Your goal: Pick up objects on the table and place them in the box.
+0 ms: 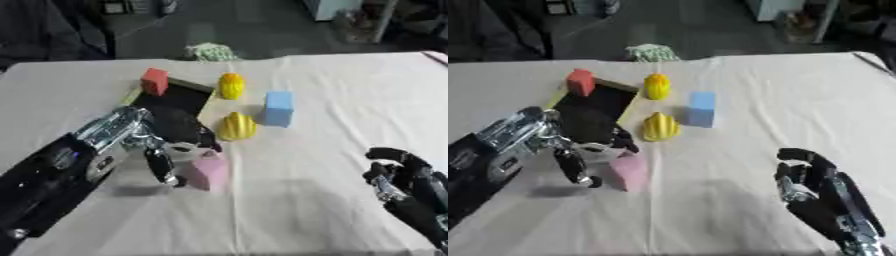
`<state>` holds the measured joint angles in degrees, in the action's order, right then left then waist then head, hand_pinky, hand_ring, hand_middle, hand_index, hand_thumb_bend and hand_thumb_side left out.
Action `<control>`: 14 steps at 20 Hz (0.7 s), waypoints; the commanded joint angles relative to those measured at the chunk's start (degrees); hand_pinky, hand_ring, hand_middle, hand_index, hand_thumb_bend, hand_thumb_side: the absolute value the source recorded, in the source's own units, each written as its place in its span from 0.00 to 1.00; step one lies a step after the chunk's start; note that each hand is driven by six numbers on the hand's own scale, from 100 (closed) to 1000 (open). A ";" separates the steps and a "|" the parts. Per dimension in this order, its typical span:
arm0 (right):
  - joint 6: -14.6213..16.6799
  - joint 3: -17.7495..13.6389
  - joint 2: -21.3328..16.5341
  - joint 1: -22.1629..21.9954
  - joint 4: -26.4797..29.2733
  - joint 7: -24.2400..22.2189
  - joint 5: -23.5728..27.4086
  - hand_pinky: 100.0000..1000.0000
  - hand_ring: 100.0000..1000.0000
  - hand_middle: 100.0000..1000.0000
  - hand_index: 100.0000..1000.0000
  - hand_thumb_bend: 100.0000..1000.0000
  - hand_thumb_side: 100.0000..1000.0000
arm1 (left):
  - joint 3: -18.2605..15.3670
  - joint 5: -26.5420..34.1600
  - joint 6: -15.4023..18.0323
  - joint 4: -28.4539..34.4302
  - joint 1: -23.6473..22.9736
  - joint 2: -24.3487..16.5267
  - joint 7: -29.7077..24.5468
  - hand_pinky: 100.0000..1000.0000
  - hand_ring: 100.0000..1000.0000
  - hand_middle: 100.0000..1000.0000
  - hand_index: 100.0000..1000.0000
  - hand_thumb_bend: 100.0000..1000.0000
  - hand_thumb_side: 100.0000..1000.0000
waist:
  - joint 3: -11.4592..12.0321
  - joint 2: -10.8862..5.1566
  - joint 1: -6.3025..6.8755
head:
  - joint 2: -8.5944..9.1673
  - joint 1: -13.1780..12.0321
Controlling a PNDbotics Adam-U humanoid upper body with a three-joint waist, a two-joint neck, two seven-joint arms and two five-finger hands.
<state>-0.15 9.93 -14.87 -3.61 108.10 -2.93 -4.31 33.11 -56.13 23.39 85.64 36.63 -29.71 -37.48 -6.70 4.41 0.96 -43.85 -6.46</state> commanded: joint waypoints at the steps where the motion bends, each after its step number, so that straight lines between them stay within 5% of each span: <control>1: 0.05 -0.08 -0.38 0.28 0.97 -0.19 0.27 0.56 0.55 0.68 0.74 0.00 0.22 | -1.18 -1.26 0.25 -1.10 1.39 0.42 2.07 0.83 0.80 0.81 0.97 0.32 0.24 | -0.18 -0.46 -0.10 | -0.27 -0.14; 14: 0.04 0.14 -0.26 0.42 0.91 -0.49 0.42 0.56 0.55 0.68 0.74 0.00 0.21 | -1.51 -3.06 0.90 -6.80 2.55 3.99 4.36 0.83 0.79 0.78 0.94 0.24 0.20 | -0.97 -0.43 -0.11 | -0.27 -0.41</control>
<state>-0.22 10.02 -14.82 -3.58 108.10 -3.29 -4.13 32.25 -59.14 24.00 78.98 37.90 -25.60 -32.92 -7.56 4.43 0.95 -43.85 -6.71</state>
